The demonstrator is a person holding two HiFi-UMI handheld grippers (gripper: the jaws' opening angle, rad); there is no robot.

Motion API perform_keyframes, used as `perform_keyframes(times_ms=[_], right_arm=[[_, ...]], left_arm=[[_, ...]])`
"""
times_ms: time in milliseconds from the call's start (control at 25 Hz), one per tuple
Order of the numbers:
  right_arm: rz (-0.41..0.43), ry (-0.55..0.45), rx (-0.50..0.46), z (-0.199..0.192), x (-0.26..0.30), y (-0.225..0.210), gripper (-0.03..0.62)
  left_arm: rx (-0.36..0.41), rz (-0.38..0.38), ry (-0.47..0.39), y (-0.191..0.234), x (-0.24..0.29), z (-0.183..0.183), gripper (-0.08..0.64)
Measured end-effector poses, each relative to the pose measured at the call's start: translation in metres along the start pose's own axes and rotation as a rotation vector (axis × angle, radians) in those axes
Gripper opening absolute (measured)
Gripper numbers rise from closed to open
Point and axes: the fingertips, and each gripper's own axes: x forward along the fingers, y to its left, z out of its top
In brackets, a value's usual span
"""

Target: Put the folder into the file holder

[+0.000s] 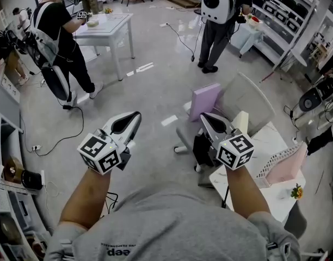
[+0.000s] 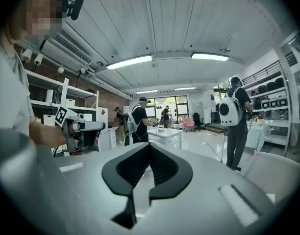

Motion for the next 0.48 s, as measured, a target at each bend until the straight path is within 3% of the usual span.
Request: perform_keyframes(times_ms=[480], right_arm=[[-0.022, 0.000, 0.004, -0.0005, -0.0067, -0.0081, 0.003]], left_arm=[[-0.018, -0.024, 0.009, -0.0033, 0.0072, -0.0056, 0.060]])
